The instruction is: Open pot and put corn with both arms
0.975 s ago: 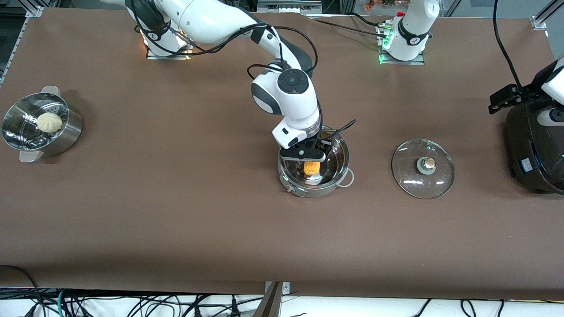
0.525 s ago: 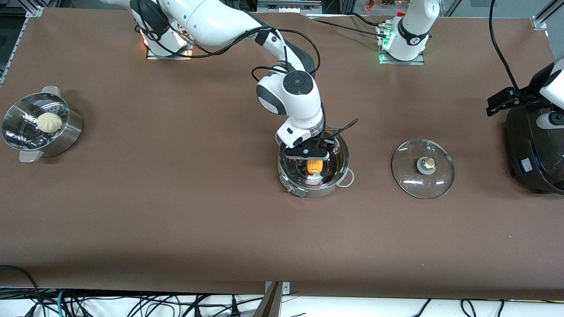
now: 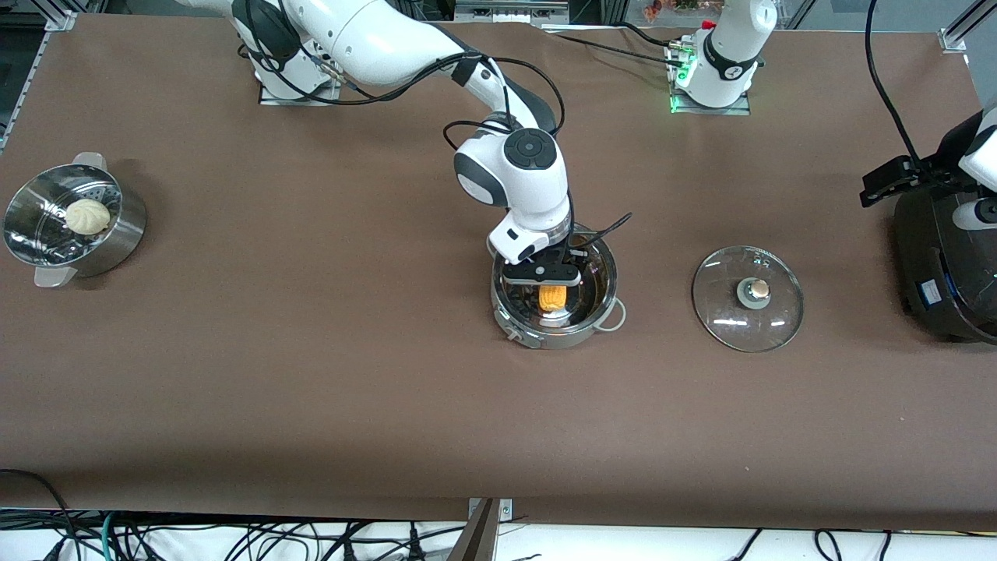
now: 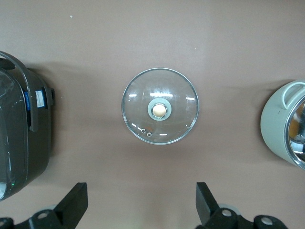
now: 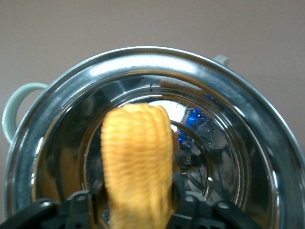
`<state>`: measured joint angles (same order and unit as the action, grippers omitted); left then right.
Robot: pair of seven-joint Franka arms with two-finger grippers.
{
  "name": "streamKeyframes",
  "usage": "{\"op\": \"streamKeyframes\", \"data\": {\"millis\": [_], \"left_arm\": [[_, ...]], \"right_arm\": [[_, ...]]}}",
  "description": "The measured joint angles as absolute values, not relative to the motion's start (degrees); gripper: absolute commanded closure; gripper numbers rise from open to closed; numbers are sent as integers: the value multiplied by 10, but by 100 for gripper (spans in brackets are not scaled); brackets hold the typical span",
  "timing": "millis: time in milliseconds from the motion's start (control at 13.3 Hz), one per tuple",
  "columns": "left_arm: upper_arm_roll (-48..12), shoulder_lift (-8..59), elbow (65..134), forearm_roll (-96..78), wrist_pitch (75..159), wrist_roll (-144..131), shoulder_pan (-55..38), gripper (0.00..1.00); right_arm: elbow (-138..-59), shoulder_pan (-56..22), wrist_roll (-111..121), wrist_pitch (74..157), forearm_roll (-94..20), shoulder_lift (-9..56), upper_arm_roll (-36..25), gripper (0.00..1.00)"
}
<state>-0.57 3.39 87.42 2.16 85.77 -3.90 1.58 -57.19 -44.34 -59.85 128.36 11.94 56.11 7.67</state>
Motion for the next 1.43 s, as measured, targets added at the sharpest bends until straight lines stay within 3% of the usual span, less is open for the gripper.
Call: {"op": "streamKeyframes", "data": {"millis": [450,825,1125,1425], "left_arm": [[-2,36,858,13,858,-40,21,0],[-2,41,856,12,858,-40,21,0],[-2,42,855,12,858,-40,21,0],[-2,43,855,12,858,-40,21,0]], "right_arm": [[-567,-443,-598,1262,122,556,75,0],[-554,-429,-501,1131,123,488,71,0],[-553,-371,-408,1028,122,428,67,0],[-553,-253,-273,932,53,372,61,0]]}}
